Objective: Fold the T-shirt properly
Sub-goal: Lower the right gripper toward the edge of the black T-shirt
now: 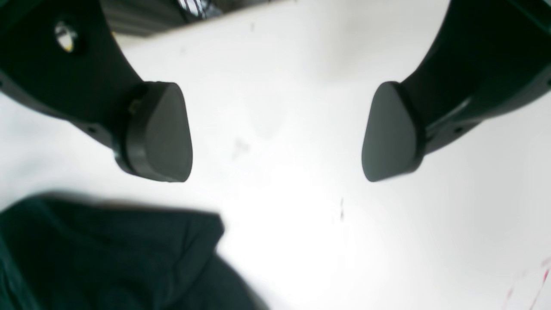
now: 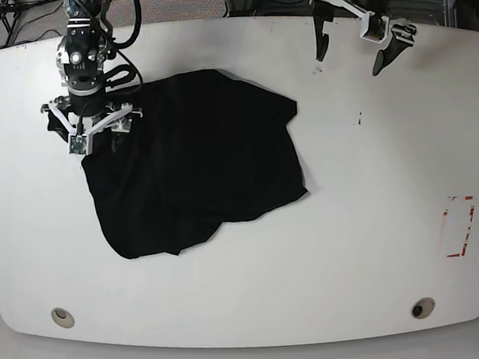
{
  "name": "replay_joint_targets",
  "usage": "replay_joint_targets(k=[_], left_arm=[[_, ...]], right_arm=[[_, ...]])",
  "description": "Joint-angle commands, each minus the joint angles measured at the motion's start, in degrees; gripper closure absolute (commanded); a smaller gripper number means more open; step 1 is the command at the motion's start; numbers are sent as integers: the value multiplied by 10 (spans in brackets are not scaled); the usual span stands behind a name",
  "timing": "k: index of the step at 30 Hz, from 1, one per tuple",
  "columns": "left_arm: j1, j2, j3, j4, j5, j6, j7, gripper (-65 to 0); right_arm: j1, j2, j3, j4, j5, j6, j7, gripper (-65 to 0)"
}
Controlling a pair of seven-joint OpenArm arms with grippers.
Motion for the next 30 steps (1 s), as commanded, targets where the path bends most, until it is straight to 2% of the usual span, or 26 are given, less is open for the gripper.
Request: replay_joint_targets(k=[1, 11, 19, 24, 30], left_arm=[[7, -2, 0, 10, 0, 1, -14, -572], [-5, -3, -1, 9, 0, 1, -14, -572], [-6, -3, -3, 8, 1, 1, -14, -571], [-6, -3, -2, 8, 1, 1, -14, -569], [-6, -3, -2, 8, 1, 1, -14, -569]], right_arm=[[28, 3, 1, -3, -1, 18, 9, -484], [133, 20, 24, -95, -3, 55, 2, -484], [222, 61, 23, -213, 3, 62, 6, -484], [273, 66, 23, -290, -1, 64, 37, -484], [327, 84, 23, -378, 3, 85, 64, -484]])
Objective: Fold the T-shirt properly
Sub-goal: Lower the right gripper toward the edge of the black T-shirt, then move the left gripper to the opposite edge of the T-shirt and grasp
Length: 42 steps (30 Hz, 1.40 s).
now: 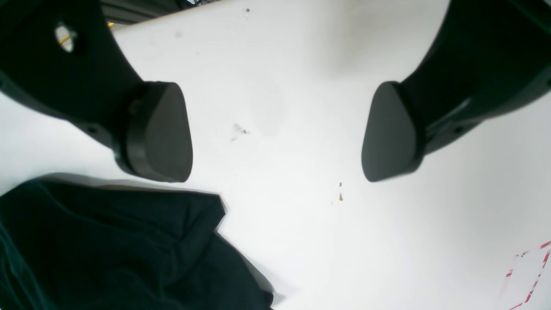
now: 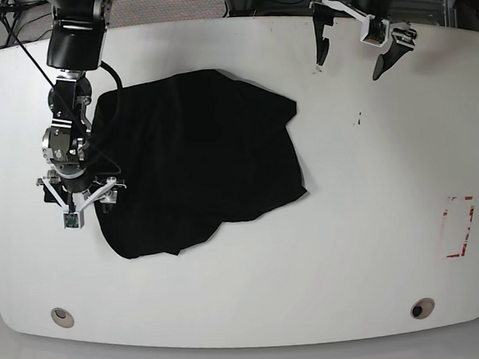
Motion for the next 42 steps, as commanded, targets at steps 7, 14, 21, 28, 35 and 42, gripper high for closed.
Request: replay_joint_targets(k=[7, 14, 21, 28, 35, 42], left_arm=[[5, -2, -2, 8, 1, 3, -16, -568], [-7, -2, -1, 8, 1, 3, -15, -568], [-18, -2, -3, 8, -1, 3, 28, -568], [-31, -1, -4, 8, -3, 3, 34, -568], [-56, 1, -2, 9, -4, 3, 45, -569], [-96, 11, -3, 10, -56, 3, 76, -571]], right_arm=[[89, 22, 4, -114, -4, 8, 47, -482], [123, 27, 3, -188, -1, 8, 74, -482], [126, 22, 2, -235, -1, 8, 108, -482], [125, -2, 1, -248, -6, 8, 111, -482], [125, -24, 1, -248, -7, 8, 110, -482], [114, -33, 1, -248, -7, 8, 109, -352]])
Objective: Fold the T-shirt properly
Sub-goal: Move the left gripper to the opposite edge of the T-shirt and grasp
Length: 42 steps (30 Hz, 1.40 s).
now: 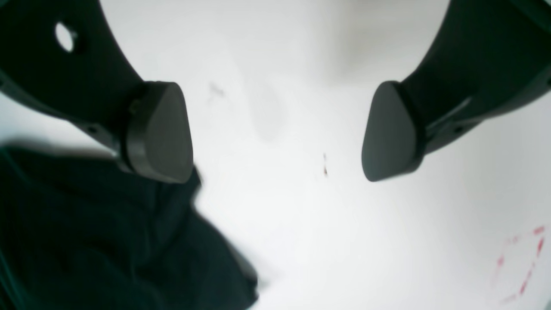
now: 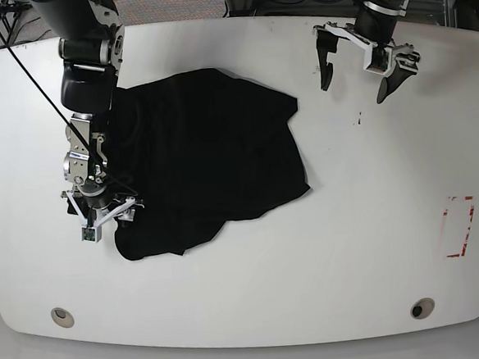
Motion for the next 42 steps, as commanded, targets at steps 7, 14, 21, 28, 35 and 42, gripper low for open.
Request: replay_joint_targets(k=[7, 14, 21, 28, 35, 42], left_arm=[[-59, 6, -1, 11, -99, 0, 73, -568], [-106, 25, 13, 9, -136, 0, 158, -572], [-161, 52, 36, 6, -136, -2, 218, -574], [-203, 83, 59, -26, -133, -2, 278, -569], [-243, 92, 75, -69, -132, -2, 324, -568], [-253, 92, 115, -98, -74, -1, 327, -569]], right_arm=[[-6, 1, -1, 5, -1, 5, -20, 0], [-29, 1, -1, 45, -1, 5, -20, 0], [-54, -2, -2, 117, -1, 5, -40, 0], [-62, -2, -2, 156, 0, 5, -71, 0], [-85, -3, -2, 201, 3, 5, -76, 0], [-94, -3, -2, 204, 3, 5, -76, 0]])
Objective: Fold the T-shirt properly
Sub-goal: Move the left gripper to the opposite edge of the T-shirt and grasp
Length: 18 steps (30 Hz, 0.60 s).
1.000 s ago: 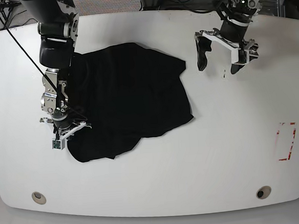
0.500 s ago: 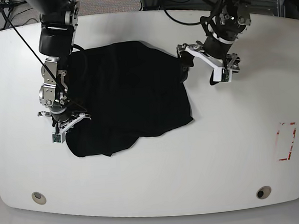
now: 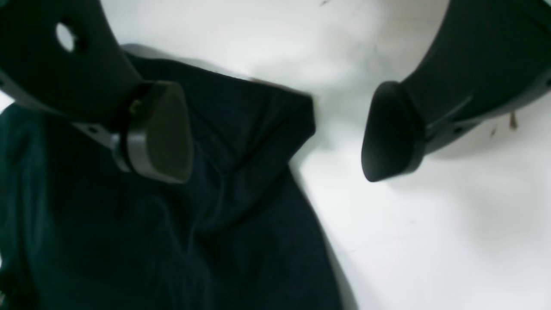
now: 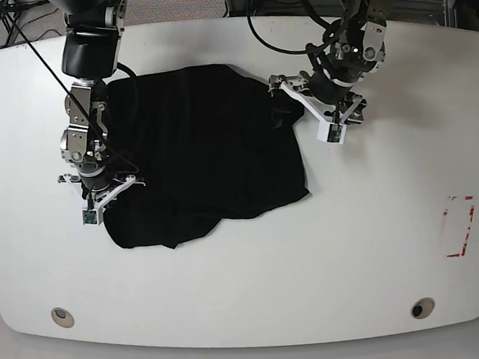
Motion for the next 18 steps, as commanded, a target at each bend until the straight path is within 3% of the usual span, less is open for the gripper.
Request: replay_joint_targets(k=[1, 18], left_arm=[[-1, 1, 17, -3, 13, -2, -8, -569], [-15, -8, 49, -40, 17, -2, 46, -544]], right_arm=[[10, 6, 1, 13, 2, 1, 12, 0], [-16, -11, 1, 60, 2, 1, 12, 0]])
